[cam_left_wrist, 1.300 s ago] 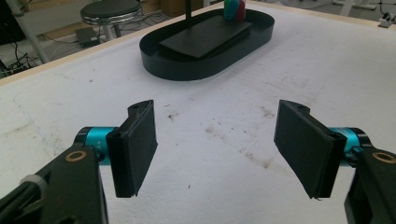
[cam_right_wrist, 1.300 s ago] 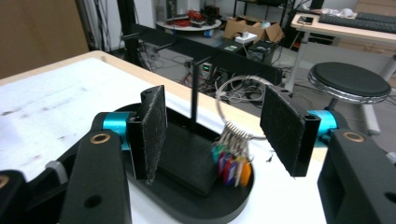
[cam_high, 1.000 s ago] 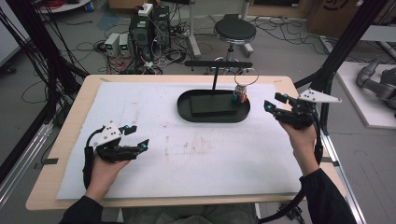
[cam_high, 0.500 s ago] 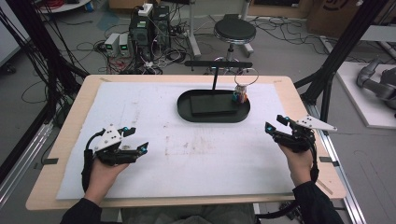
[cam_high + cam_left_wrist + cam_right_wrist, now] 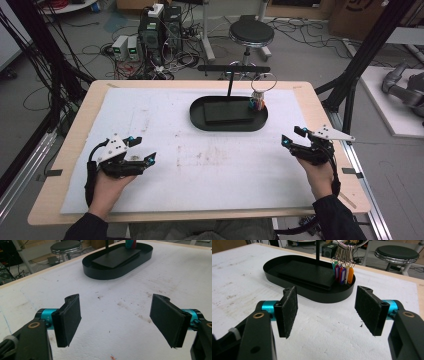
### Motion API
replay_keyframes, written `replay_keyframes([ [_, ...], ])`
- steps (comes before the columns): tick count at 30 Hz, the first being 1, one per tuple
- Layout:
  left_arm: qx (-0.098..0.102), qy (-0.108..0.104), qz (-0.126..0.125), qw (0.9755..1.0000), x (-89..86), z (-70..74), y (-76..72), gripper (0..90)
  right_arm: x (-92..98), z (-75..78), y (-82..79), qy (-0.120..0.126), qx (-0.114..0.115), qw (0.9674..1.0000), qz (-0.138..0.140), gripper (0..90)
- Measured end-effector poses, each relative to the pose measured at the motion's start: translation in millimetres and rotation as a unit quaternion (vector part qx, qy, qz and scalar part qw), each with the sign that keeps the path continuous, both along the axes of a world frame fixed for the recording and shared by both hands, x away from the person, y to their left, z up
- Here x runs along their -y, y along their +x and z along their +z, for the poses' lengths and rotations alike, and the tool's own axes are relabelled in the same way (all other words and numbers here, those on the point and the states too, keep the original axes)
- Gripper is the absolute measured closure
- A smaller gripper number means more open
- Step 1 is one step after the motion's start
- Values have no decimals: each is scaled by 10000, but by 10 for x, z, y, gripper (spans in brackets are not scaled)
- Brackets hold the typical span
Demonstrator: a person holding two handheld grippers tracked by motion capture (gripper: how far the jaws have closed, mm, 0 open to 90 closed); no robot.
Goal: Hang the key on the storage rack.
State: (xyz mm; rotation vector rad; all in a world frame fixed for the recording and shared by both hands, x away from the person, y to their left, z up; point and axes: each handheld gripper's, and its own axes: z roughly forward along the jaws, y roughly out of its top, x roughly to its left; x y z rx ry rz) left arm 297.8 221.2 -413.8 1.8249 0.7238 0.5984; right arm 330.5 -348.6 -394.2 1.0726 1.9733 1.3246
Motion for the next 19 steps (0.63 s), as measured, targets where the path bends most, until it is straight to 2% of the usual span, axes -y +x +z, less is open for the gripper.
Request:
replay_keyframes([
  [6,-13,52,-20,10000,24,-11,11,247,5,-18,11,-67,-41,10000,-6,338],
  [13,-51,75,2,10000,34,-24,26,247,33,-22,26,-14,-46,10000,-53,323],
  [19,-24,77,40,10000,91,3,60,247,51,-60,51,-88,-118,9999,52,308],
])
